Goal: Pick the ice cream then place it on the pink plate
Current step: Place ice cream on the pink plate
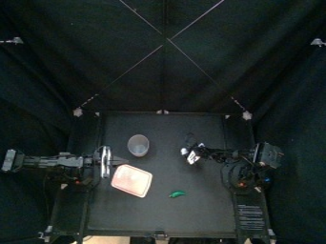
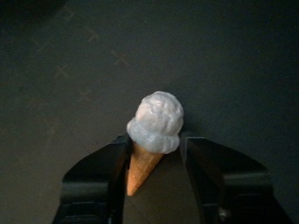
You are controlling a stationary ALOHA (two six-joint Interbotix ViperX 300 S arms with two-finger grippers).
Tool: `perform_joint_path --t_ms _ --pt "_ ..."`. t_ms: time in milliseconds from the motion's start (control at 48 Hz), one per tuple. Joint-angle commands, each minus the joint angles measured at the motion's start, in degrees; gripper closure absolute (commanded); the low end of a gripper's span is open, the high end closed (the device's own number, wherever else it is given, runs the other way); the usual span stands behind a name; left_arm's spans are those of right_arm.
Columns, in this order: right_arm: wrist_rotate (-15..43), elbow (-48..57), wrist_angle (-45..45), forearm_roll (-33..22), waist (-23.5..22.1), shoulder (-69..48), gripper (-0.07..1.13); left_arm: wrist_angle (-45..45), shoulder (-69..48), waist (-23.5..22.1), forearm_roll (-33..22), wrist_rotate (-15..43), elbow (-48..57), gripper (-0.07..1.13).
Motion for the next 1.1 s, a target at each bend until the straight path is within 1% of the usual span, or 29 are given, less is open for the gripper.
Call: perform_joint_path --t_ms 21,62,125,354,458,604,688,854,938,1042,1104 --pt "0.0 -1.6 -0.2 0.3 1.1 -0.8 0.46 -0.1 0.2 0.0 0.0 0.0 -0.6 1.09" --pt "0.1 -2.1 -0.3 0.4 1.9 -0.8 0.49 -0.1 0.2 0.0 0.0 0.0 -0.6 1.09" --pt "0.1 -3.3 -0.2 0.4 3.3 -1.2 0.49 -0.1 0.2 -0.1 0.0 0.0 -0.6 1.09" --pt "0.0 -12.6 -0.3 -0.2 11.8 -2.5 0.49 -0.1 0.2 -0.1 0.0 0.0 -0.6 1.09" --pt "-0.1 -17.7 -0.6 -0.9 15.4 -0.6 0.49 -0.1 0.1 0.0 0.0 0.0 -0.5 1.09" --pt "-0.3 -25.8 -1.2 -2.7 19.3 5.4 0.49 -0.1 0.0 0.0 0.0 0.0 -0.4 1.09" --pt "-0.8 -30.0 -1.2 -4.7 20.7 9.2 0.49 -0.1 -0.1 0.0 0.0 0.0 -0.4 1.09" --pt "0.0 -39.1 -1.2 -9.8 22.3 17.7 0.49 0.0 -0.3 0.1 0.0 0.1 -0.3 1.09" --pt "0.0 -43.6 -1.2 -11.2 23.2 21.2 0.48 -0.1 -0.3 0.0 0.0 0.1 -0.3 1.09" --pt "-0.1 -48.8 -0.8 -12.1 23.7 25.1 0.43 -0.1 -0.5 0.0 0.0 0.1 -0.3 1.09" --pt "-0.1 -51.8 -0.6 -12.3 23.8 27.6 0.37 0.0 -0.6 0.0 0.0 0.0 -0.3 1.09"
